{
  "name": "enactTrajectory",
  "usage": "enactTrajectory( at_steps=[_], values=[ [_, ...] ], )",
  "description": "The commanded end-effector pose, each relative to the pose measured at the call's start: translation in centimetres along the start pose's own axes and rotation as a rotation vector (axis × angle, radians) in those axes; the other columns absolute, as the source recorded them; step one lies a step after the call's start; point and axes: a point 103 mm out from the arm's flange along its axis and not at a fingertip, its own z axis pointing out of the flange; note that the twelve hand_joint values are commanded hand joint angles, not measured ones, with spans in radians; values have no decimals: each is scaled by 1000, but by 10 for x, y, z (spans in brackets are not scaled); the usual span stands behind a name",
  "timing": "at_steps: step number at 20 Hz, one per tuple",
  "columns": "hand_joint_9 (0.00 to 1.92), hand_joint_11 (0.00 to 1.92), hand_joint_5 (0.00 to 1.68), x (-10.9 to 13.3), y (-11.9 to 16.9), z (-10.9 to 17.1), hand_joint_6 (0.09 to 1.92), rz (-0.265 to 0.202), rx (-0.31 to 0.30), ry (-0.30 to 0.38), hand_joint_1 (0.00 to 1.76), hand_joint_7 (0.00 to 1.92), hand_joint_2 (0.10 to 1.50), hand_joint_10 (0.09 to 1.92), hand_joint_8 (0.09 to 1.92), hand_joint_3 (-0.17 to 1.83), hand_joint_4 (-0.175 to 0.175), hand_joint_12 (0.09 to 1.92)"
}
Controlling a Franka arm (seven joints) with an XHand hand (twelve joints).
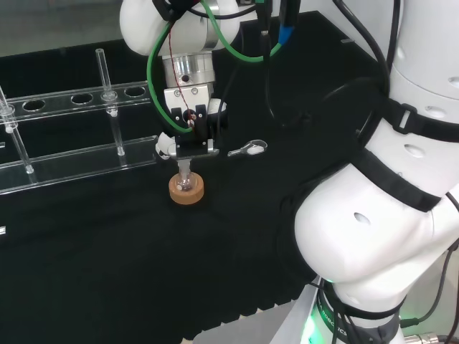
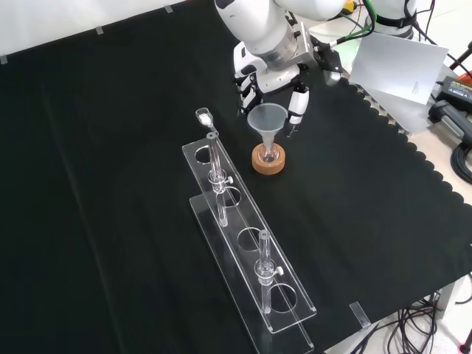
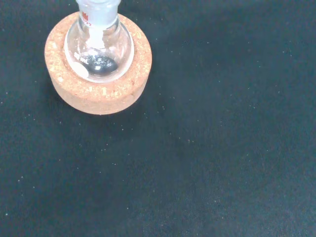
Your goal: Place the funnel on the round-bottom flask.
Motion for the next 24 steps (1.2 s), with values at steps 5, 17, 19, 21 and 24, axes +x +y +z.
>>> enactTrajectory(
  at_steps=[5,17,19,21,24],
  values=[
    [441,0,694,4,0,10,144,-3,16,-3,632,992,845,530,445,93,15,1329],
    [440,0,692,2,0,11,147,4,27,8,628,991,846,530,446,96,15,1329],
    [440,0,692,1,0,11,148,5,26,9,628,990,846,530,446,96,15,1329],
    [439,0,691,0,0,11,148,7,26,8,628,989,846,530,446,96,15,1329],
    [439,0,690,-1,0,11,149,8,27,8,627,989,846,530,446,97,15,1329]
  ],
)
